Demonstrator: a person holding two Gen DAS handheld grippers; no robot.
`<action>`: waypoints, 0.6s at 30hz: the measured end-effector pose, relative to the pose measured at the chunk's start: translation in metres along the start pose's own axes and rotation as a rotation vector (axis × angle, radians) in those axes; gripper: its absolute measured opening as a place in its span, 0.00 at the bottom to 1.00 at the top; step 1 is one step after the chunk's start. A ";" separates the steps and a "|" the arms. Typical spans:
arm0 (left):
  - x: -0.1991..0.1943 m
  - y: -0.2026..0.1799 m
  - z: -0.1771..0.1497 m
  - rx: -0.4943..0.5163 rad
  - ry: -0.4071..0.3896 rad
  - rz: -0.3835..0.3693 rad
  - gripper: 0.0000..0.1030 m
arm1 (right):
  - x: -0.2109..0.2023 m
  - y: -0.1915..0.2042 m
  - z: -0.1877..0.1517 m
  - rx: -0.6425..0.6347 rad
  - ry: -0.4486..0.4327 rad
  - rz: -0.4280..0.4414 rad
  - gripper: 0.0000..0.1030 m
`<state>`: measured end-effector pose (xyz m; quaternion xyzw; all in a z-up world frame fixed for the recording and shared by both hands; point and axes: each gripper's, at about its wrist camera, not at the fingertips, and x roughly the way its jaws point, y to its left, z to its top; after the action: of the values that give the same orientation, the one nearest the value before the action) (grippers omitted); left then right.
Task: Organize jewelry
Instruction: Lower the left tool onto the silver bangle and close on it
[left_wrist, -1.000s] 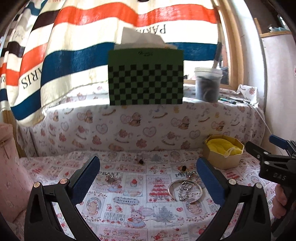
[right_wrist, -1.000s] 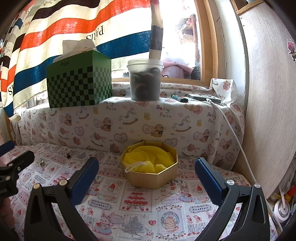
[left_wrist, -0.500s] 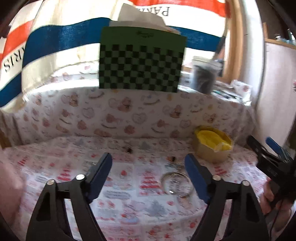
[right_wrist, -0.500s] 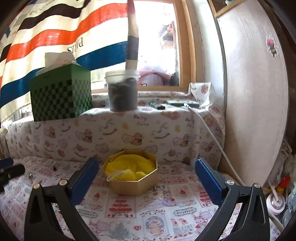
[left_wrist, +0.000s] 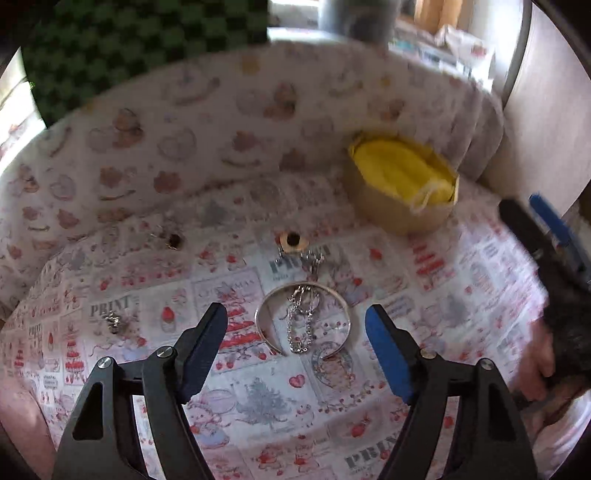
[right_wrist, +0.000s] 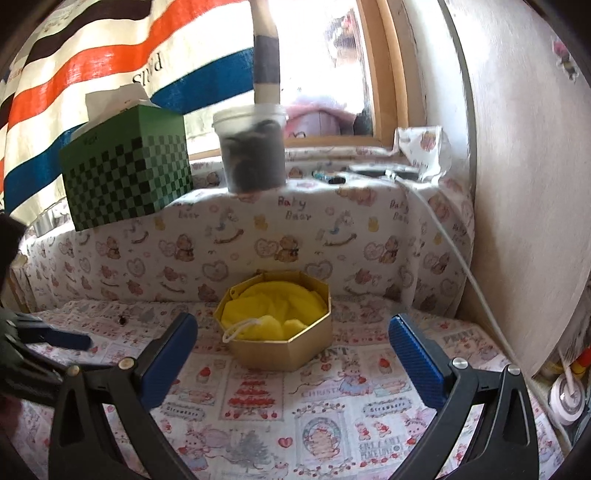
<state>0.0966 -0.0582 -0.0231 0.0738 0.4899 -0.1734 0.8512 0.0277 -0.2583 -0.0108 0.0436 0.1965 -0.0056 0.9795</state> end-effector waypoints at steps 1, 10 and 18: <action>0.005 -0.002 0.001 0.006 0.015 0.000 0.74 | 0.002 -0.002 0.000 0.012 0.010 0.002 1.00; 0.033 -0.022 0.011 0.079 0.121 0.039 0.74 | 0.005 -0.012 0.004 0.060 0.020 -0.015 1.00; 0.044 -0.010 0.012 0.023 0.116 0.005 0.66 | 0.007 -0.010 0.004 0.051 0.025 -0.014 1.00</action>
<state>0.1228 -0.0804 -0.0549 0.0947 0.5363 -0.1722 0.8208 0.0352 -0.2688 -0.0107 0.0674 0.2088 -0.0170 0.9755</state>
